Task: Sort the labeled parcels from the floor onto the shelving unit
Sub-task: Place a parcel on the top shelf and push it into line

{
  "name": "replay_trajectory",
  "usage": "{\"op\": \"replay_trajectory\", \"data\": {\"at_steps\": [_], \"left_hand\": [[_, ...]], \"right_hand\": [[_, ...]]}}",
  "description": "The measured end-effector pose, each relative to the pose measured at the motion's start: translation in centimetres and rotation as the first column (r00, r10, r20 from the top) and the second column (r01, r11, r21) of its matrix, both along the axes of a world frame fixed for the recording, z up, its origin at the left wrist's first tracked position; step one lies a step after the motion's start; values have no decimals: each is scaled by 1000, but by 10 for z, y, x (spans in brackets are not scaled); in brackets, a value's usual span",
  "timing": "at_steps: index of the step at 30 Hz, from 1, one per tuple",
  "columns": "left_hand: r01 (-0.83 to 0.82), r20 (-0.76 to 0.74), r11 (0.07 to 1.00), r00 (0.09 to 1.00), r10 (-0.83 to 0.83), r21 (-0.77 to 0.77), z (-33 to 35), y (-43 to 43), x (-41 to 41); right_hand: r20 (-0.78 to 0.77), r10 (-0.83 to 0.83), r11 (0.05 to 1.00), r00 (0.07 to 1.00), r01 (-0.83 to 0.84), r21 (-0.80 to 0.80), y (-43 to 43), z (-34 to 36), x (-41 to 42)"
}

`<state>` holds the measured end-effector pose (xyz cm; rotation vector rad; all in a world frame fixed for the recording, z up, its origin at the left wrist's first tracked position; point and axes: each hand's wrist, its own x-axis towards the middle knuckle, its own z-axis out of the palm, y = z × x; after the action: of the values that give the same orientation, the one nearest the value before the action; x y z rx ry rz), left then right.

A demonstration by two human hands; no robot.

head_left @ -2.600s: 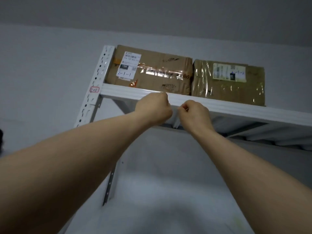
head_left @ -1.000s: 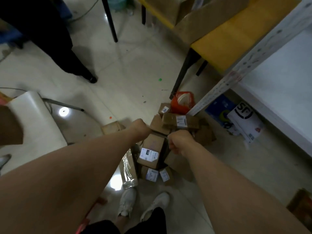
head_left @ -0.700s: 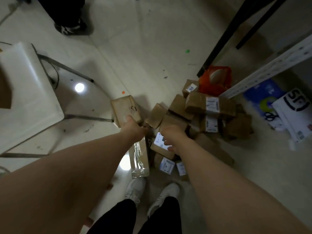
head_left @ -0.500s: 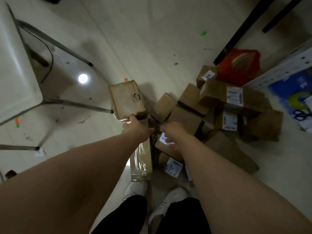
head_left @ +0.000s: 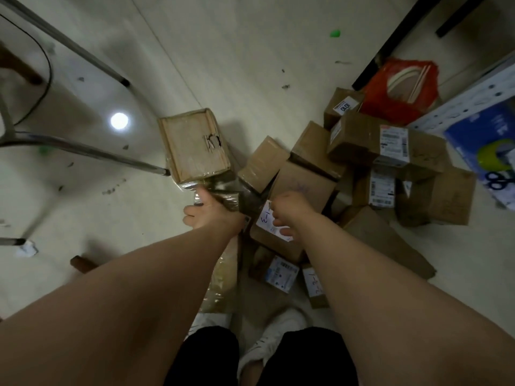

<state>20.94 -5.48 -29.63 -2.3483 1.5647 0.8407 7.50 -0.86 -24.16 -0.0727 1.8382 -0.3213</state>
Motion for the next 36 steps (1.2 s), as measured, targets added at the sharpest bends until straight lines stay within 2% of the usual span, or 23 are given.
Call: {"op": "replay_trajectory", "data": {"at_steps": [3,7,10,12,16,18,20,22,24,27,31,34,36], "left_hand": [[40,-81,987,996,-28,155,44,0,11],[-26,-374,965,919,125,261,149,-10,11],[-76,-579,942,772,264,327,249,-22,-6],[-77,-688,931,653,317,356,321,-32,-20],[67,-819,912,471,328,404,466,-49,-40],[149,-846,892,415,336,427,539,-55,-50],[203,-880,886,334,338,417,606,-57,-60],[257,-911,881,225,345,397,668,-54,-68],[303,-927,876,125,355,376,717,-51,-79],[401,-929,857,-37,368,324,801,-39,-91],[466,-883,844,-235,407,265,879,-23,-103],[498,-869,840,-296,397,214,915,-11,-114],[518,-887,836,-282,367,181,937,3,-122]], "right_hand": [[-34,10,999,999,-8,43,12,25,-3],[-102,65,997,993,-61,42,30,114,-8],[-195,129,990,972,-136,-21,37,211,-23],[-277,175,983,945,-183,-4,42,286,-37],[-399,-16,994,917,-28,-103,56,438,-67],[-357,-129,975,925,52,-217,62,515,-80],[-248,-212,930,945,118,-347,72,592,-85],[-172,-228,890,958,133,-437,84,660,-85],[-179,-190,876,965,84,-475,91,711,-85],[-173,-218,802,961,75,-593,107,796,-84],[-253,-154,722,955,-66,-688,129,878,-76],[-359,-222,709,906,-103,-698,138,918,-76],[-469,-306,723,828,-118,-681,141,937,-75]]}}
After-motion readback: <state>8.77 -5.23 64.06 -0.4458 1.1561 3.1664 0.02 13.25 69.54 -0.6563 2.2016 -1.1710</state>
